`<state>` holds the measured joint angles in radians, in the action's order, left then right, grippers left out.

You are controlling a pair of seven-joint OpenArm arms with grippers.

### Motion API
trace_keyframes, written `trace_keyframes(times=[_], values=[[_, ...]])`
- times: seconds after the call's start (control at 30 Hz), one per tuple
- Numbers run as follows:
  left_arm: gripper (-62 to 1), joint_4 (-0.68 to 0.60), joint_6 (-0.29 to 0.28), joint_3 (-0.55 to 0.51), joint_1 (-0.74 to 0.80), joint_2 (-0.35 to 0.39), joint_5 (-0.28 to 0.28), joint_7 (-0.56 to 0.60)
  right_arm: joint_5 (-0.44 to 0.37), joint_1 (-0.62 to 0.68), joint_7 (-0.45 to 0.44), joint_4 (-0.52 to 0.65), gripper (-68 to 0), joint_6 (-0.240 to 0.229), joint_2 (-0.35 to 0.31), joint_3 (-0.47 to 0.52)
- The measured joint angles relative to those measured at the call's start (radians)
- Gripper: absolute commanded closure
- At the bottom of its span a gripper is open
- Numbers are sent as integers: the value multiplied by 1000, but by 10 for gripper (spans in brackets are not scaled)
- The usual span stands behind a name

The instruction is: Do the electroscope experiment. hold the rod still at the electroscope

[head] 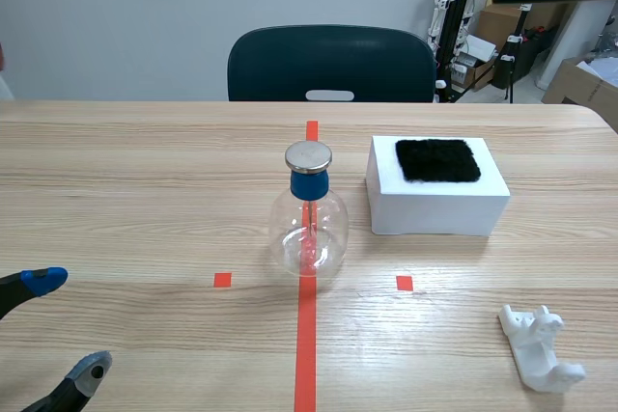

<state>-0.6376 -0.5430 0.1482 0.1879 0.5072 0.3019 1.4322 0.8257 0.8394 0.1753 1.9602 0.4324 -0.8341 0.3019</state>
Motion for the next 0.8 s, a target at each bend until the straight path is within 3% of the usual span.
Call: trace_keyframes(times=[0.23,0.5,0.57,0.8], values=[[-623,0,0,0,0,0,0,0,55,-148,117,9,-2,0,-114,-231],[-623,0,0,0,0,0,0,0,182,-388,202,-3,-2,-5,-119,-511],[-623,0,0,0,0,0,0,0,193,-443,217,-26,-2,-31,-119,-584],[-623,0,0,0,0,0,0,0,234,-636,249,-143,-2,-31,-97,-809]])
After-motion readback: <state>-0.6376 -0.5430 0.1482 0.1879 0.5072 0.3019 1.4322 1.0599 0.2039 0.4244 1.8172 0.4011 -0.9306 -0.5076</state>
